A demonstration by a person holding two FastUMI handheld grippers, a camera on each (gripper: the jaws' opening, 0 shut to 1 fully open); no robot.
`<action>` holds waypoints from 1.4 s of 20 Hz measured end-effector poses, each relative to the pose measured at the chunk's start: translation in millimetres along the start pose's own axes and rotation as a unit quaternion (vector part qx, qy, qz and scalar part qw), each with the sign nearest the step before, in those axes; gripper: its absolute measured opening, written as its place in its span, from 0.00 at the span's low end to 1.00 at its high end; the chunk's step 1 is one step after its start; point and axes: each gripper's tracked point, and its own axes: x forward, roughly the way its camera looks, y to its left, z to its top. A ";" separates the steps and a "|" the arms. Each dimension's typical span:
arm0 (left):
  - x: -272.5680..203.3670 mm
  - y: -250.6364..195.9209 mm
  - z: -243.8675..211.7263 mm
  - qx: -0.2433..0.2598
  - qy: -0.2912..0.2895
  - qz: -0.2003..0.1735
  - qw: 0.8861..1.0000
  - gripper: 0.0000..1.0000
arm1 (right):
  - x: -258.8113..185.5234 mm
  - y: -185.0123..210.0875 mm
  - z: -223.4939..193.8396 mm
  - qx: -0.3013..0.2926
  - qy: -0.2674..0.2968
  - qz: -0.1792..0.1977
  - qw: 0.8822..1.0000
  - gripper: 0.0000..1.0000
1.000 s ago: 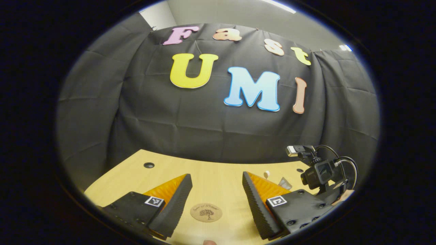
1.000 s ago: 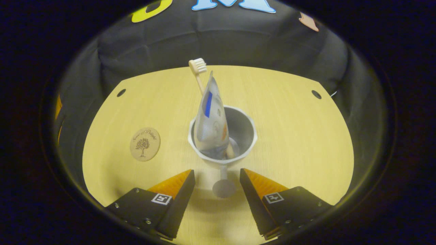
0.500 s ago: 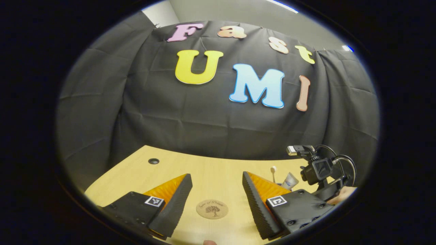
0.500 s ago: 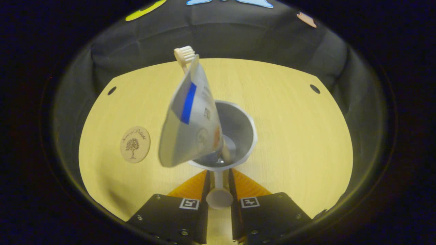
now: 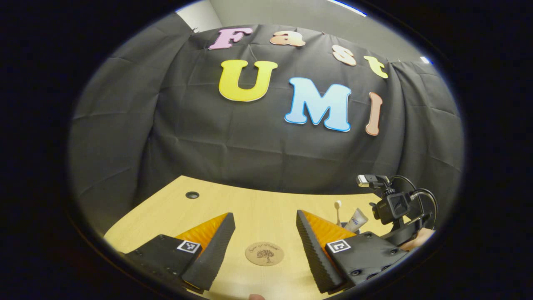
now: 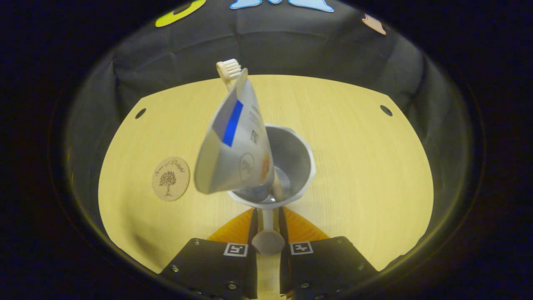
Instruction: Put the toothbrush and toothpaste on the desktop into the cup, then pick up the cup and place it on the coaster on the desktop.
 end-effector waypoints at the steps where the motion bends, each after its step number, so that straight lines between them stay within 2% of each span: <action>1: -1.8 3.5 -0.7 -0.002 0.001 0.002 1.000 0.94 | -4.4 1.2 2.8 -0.004 -0.004 0.002 1.000 0.22; 6: -15.8 23.7 -0.9 -0.010 0.004 0.018 1.000 0.94 | -19.7 29.1 14.3 -0.022 -0.012 0.023 0.999 0.22; 17: -42.1 78.7 11.9 -0.020 -0.006 0.056 0.998 0.94 | -15.5 122.0 25.6 -0.087 -0.011 0.071 0.994 0.22; 22: -43.8 97.3 13.2 -0.023 -0.007 0.067 0.997 0.94 | 12.4 155.9 38.8 -0.116 0.002 0.071 0.991 0.22; 28: -42.6 107.6 11.8 -0.025 -0.005 0.072 0.997 0.94 | 21.5 162.4 32.6 -0.122 0.012 0.063 0.991 0.22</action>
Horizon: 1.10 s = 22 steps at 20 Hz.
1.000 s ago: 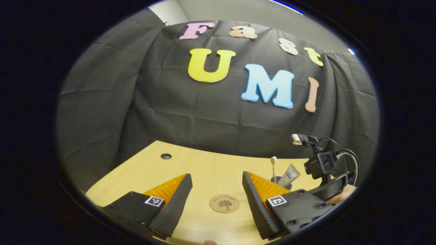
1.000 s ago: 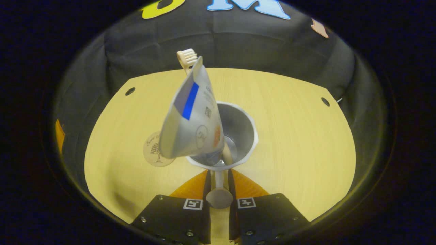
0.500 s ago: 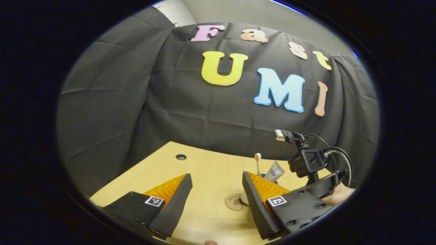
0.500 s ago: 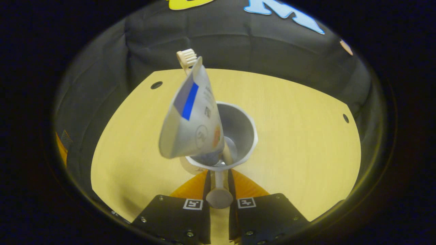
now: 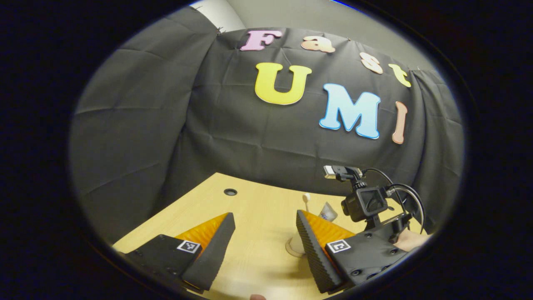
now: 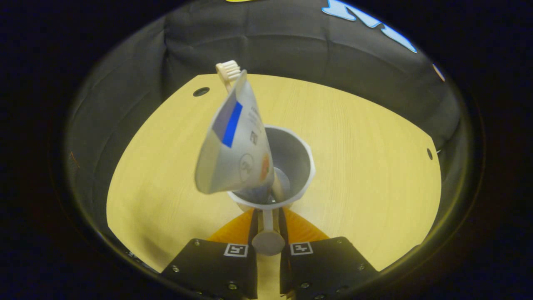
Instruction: Put the toothbrush and toothpaste on the desktop into the cup, then pick up the cup and place it on the coaster on the desktop.
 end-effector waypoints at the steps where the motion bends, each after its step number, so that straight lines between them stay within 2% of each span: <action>1: 0.8 -0.3 -0.6 0.000 0.001 0.000 1.000 0.94 | 0.7 1.4 1.6 0.002 0.002 0.001 1.000 0.22; 6: 6.0 -2.6 -3.0 -0.004 0.003 0.000 1.000 0.94 | -9.3 -0.8 7.9 -0.007 -0.022 0.008 1.000 0.28; 7: 5.3 -3.7 -3.0 -0.006 0.004 0.001 1.000 0.94 | -14.2 -1.7 7.7 -0.007 -0.025 0.010 1.000 0.37; 8: 5.3 -5.4 -2.2 -0.007 0.003 0.000 1.000 0.94 | -20.7 -1.9 7.7 -0.005 -0.030 0.015 0.999 0.41; 9: 4.6 -7.4 -1.5 -0.007 0.002 0.001 1.000 0.94 | -26.5 -3.1 6.9 -0.003 -0.035 0.017 0.999 0.51; 14: 1.9 -26.0 9.9 0.006 -0.009 -0.008 1.000 0.94 | -70.6 -14.8 -1.5 0.018 -0.069 0.032 0.997 0.54; 15: 1.0 -33.0 12.8 0.008 -0.013 -0.012 1.000 0.89 | -80.4 -19.0 -1.5 0.022 -0.081 0.030 0.996 0.60; 16: 0.5 -41.1 15.9 0.009 -0.016 -0.017 1.000 0.94 | -91.0 -25.6 -0.7 0.026 -0.095 0.025 0.995 0.60; 18: 0.0 -59.7 20.6 0.014 -0.021 -0.030 0.999 0.94 | -112.6 -42.2 2.9 0.034 -0.127 0.011 0.991 0.60; 20: -2.6 -78.7 28.7 0.021 -0.028 -0.043 0.998 0.94 | -133.0 -57.6 7.8 0.043 -0.160 -0.003 0.986 0.69; 22: -3.0 -98.7 35.5 0.025 -0.034 -0.058 0.997 0.94 | -153.6 -77.5 12.9 0.049 -0.195 -0.028 0.979 0.72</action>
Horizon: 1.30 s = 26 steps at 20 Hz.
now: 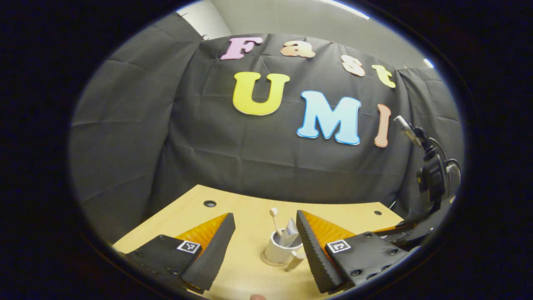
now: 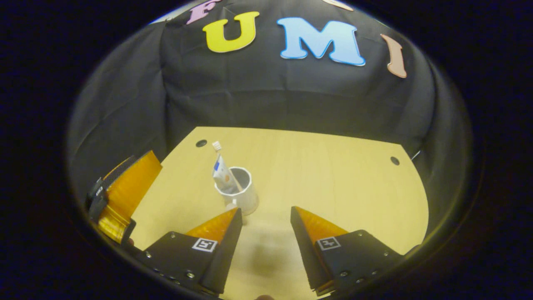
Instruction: Put the toothbrush and toothpaste on the desktop into the cup, then pick up the cup and place it on the coaster on the desktop.
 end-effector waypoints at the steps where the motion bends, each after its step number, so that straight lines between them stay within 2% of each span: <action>1: 0.2 -7.7 3.1 0.001 -0.002 -0.005 1.000 0.94 | -7.3 -8.8 7.0 0.000 -0.022 -0.010 1.000 0.74; 2: -0.5 -16.7 5.9 0.003 -0.005 -0.010 1.000 0.94 | -15.4 -18.1 13.9 -0.002 -0.043 -0.021 0.999 0.75; 3: -1.0 -23.6 9.5 0.004 -0.008 -0.014 1.000 0.89 | -22.2 -25.7 20.7 -0.003 -0.064 -0.030 0.998 0.75; 6: -4.1 -40.9 23.7 0.011 -0.023 -0.023 0.999 0.94 | -46.9 -48.4 40.1 -0.009 -0.133 -0.057 0.989 0.75; 10: -12.3 -55.1 34.3 0.007 -0.034 -0.025 0.999 0.94 | -81.1 -68.1 68.2 -0.026 -0.231 -0.084 0.969 0.75; 11: -15.5 -55.9 36.2 0.007 -0.037 -0.022 0.999 0.89 | -87.3 -71.5 74.2 -0.031 -0.251 -0.091 0.963 0.75; 12: -19.5 -57.6 39.3 0.008 -0.041 -0.019 0.999 0.89 | -94.6 -78.0 76.9 -0.033 -0.266 -0.096 0.959 0.74; 13: -22.9 -58.9 42.2 0.010 -0.046 -0.017 0.999 0.94 | -107.3 -85.6 73.4 -0.035 -0.281 -0.098 0.954 0.75; 17: -38.3 -54.5 56.8 0.022 -0.065 -0.003 0.998 0.94 | -119.3 -86.7 71.3 -0.038 -0.301 -0.096 0.948 0.75; 18: -41.9 -53.4 59.0 0.022 -0.069 0.002 0.997 0.99 | -121.6 -87.4 72.7 -0.037 -0.306 -0.096 0.946 0.75; 20: -47.9 -51.1 64.8 0.020 -0.075 0.010 0.997 0.99 | -123.5 -87.0 72.3 -0.036 -0.310 -0.093 0.945 0.75; 21: -51.5 -50.7 67.1 0.019 -0.078 0.013 0.997 0.94 | -123.8 -86.8 72.5 -0.037 -0.309 -0.091 0.946 0.75; 22: -52.1 -51.1 68.0 0.018 -0.080 0.016 0.997 0.99 | -124.5 -84.7 71.1 -0.038 -0.309 -0.087 0.946 0.75; 23: -54.9 -51.8 68.8 0.019 -0.081 0.017 0.996 0.94 | -125.0 -84.6 71.5 -0.039 -0.309 -0.085 0.946 0.74; 24: -57.3 -52.8 69.8 0.019 -0.083 0.019 0.996 0.99 | -125.9 -85.4 71.0 -0.040 -0.310 -0.084 0.946 0.75; 25: -59.0 -55.3 70.9 0.020 -0.085 0.019 0.996 0.99 | -127.3 -85.1 71.4 -0.040 -0.312 -0.083 0.946 0.74; 26: -60.4 -56.8 71.4 0.022 -0.086 0.019 0.996 0.94 | -126.8 -84.6 69.3 -0.040 -0.310 -0.081 0.946 0.74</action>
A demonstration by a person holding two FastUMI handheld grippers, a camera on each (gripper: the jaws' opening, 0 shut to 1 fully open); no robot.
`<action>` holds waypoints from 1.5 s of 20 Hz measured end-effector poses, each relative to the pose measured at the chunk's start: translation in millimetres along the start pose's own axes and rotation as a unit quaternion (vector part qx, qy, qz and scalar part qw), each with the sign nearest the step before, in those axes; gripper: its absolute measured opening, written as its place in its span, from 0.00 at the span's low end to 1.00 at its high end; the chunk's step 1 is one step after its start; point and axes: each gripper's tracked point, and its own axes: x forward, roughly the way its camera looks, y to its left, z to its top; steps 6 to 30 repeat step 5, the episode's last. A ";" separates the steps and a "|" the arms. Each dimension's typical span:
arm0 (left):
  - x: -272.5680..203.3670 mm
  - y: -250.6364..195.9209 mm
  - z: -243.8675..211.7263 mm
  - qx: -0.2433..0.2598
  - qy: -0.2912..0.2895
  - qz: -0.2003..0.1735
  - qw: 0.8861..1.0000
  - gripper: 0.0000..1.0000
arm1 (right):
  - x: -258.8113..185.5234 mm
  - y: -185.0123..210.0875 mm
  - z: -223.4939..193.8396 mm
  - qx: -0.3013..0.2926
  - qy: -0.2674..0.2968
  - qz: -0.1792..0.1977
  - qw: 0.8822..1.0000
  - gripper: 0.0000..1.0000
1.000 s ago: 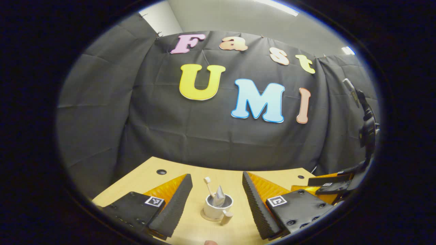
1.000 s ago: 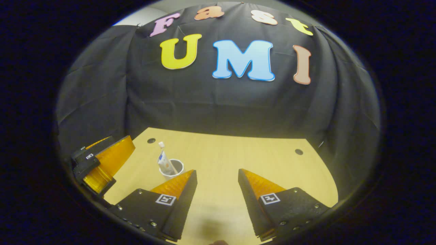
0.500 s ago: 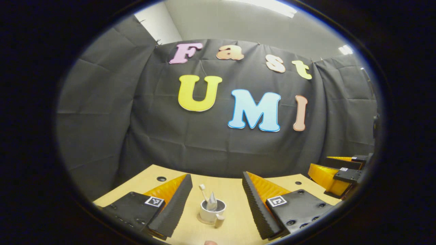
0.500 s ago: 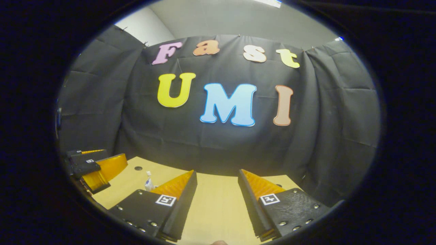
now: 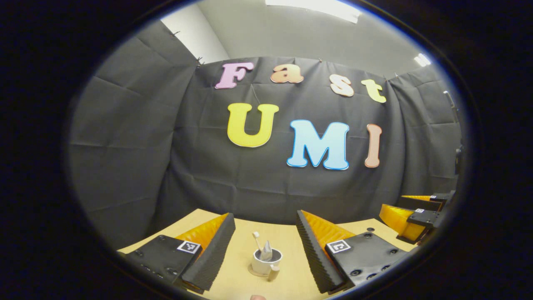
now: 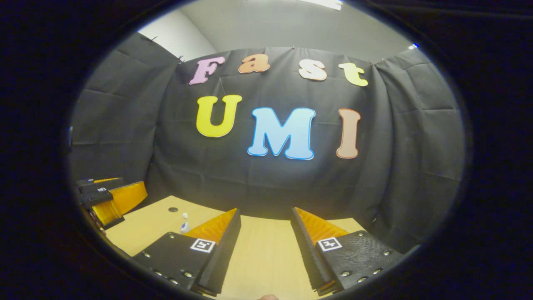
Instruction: Put the toothbrush and toothpaste on the desktop into the cup, then pick up the cup and place it on the coaster on the desktop.
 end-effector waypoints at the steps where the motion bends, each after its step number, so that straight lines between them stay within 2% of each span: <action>1: -0.9 -1.6 1.1 0.002 -0.002 0.000 1.000 0.99 | -1.2 0.2 -0.8 0.000 0.002 0.002 1.000 0.74; 2: -1.6 -3.6 2.7 0.003 -0.003 0.000 1.000 0.99 | -1.5 0.3 -2.3 -0.001 0.005 0.004 1.000 0.74; 3: -1.4 -5.1 5.1 0.003 -0.006 0.001 1.000 0.94 | -2.2 -0.2 -2.1 -0.002 0.004 0.005 1.000 0.74; 30: -2.2 -6.7 6.7 0.000 -0.009 0.002 1.000 0.94 | -2.9 0.6 -1.5 -0.005 0.003 0.008 1.000 0.75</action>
